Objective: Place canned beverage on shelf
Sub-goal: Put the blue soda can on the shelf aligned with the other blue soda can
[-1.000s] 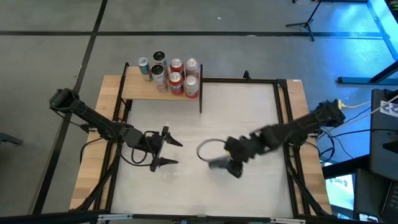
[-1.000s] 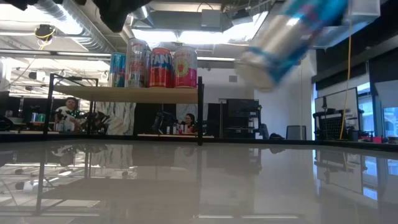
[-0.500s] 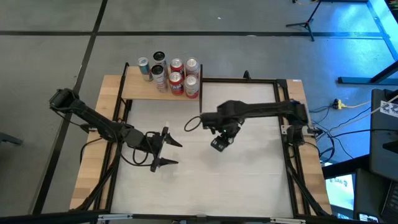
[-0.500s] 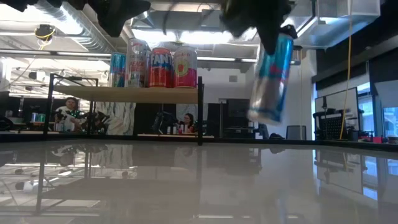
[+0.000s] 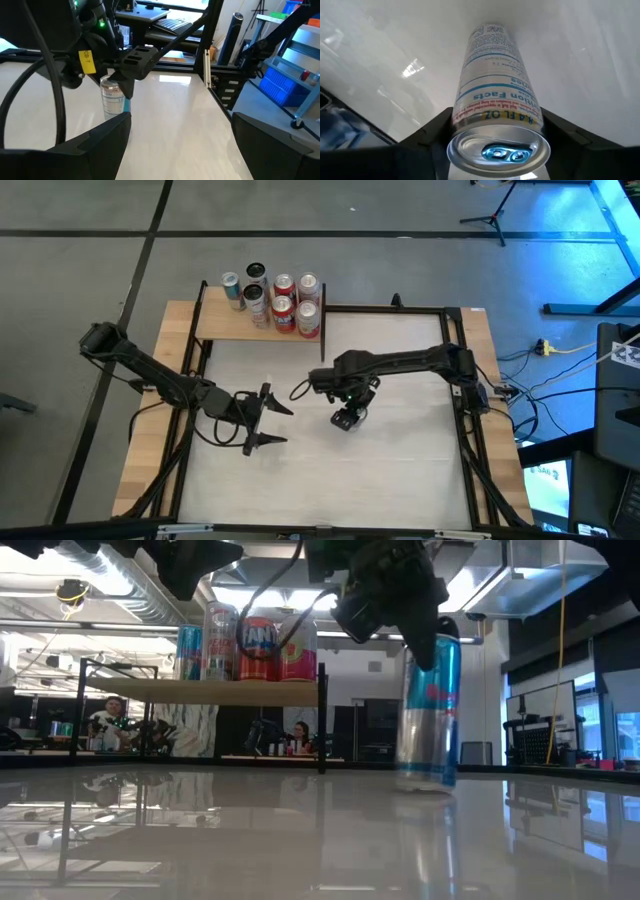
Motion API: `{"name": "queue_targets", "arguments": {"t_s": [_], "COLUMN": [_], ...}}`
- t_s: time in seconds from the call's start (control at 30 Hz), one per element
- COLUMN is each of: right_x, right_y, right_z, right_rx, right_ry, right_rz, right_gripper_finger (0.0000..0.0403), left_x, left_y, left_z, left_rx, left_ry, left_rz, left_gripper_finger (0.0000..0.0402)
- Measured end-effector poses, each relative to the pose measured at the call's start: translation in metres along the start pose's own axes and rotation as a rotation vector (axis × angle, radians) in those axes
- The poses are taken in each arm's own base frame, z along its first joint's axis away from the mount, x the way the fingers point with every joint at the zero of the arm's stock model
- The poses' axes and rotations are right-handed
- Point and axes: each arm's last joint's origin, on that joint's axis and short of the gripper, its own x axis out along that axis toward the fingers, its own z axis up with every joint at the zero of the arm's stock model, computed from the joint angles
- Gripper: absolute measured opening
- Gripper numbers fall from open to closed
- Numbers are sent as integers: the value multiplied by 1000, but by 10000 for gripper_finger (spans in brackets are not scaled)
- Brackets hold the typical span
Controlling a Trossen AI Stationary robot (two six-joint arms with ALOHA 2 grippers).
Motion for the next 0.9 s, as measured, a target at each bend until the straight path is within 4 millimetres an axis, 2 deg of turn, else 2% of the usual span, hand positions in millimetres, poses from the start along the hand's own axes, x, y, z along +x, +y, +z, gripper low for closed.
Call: {"name": "queue_targets", "arguments": {"t_s": [0.3, 0.47, 0.6, 0.73, 0.83, 0.9], "right_x": [-5, -18, -34, -50, -51, -44], "right_y": [1, 5, 10, 19, 23, 24], "right_z": [-2, -16, -49, -92, -121, -136], "right_rx": [-43, -67, -90, -123, -144, -151], "right_ry": [-21, -62, -87, -229, -340, -416], "right_rz": [26, 21, -80, -180, -241, -330], "right_gripper_finger": [342, 375, 381, 382, 383, 383], "left_x": [0, 0, 0, 0, 6, 12], "left_y": [0, 0, 0, 0, 0, 0], "left_z": [0, 0, 0, 0, -7, -13], "left_rx": [2, 2, 2, 4, 12, 15], "left_ry": [0, -1, 0, 4, 35, 42], "left_rz": [0, 0, 0, 8, 18, 24], "left_gripper_finger": [335, 335, 335, 335, 335, 335]}}
